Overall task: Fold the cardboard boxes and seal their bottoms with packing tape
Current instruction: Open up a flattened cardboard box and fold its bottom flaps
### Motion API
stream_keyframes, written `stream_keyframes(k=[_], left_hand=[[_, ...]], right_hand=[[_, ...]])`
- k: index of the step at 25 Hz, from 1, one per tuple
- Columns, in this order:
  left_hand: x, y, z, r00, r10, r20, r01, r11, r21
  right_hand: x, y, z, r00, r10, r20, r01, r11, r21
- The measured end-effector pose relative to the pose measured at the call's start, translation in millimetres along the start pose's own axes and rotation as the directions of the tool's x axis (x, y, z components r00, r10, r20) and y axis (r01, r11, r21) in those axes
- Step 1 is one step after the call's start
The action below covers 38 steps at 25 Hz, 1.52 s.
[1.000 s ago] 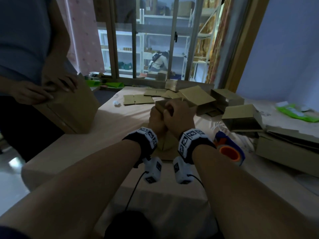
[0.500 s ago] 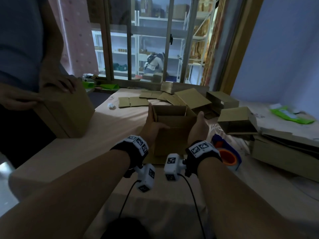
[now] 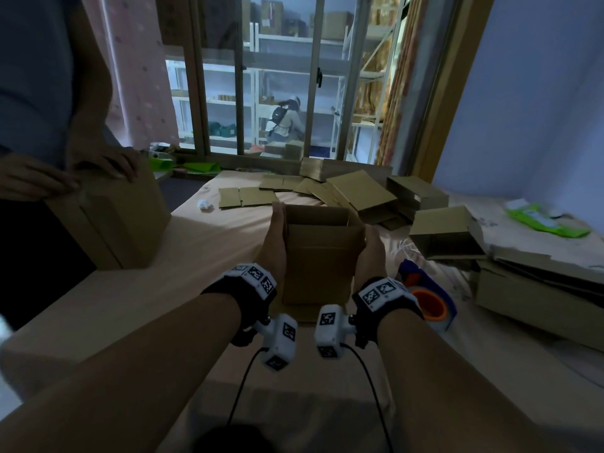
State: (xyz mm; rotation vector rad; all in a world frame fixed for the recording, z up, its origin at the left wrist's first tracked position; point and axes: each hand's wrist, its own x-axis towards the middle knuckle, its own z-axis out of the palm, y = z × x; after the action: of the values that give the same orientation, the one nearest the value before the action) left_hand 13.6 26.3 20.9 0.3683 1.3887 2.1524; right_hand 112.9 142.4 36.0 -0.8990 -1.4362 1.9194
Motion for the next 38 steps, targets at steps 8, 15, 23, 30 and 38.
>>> stream_keyframes(k=[8,15,23,30,38], left_hand=[[23,4,-15,0.992,0.039,-0.118,-0.028,0.995,0.091],[29,23,-9,0.978,0.121,-0.167,-0.093,0.982,0.163],[29,31,-11,0.979,-0.020,-0.202,0.046,0.991,0.128],[23,26,-26,0.983,0.033,-0.180,-0.002,0.986,0.169],[11,35,-19,0.979,0.030,-0.199,0.001,0.988,0.154]], right_hand=[[-5,4,2,0.988,0.041,0.147,-0.048,0.998,0.047],[1,1,4,0.982,0.022,0.190,-0.034,0.998,0.059],[10,-9,11,0.968,0.098,0.230,-0.104,0.994,0.017],[-4,-19,-1,0.939,0.082,0.335,-0.110,0.992,0.066],[7,-33,8,0.931,0.127,0.342,-0.118,0.992,-0.048]])
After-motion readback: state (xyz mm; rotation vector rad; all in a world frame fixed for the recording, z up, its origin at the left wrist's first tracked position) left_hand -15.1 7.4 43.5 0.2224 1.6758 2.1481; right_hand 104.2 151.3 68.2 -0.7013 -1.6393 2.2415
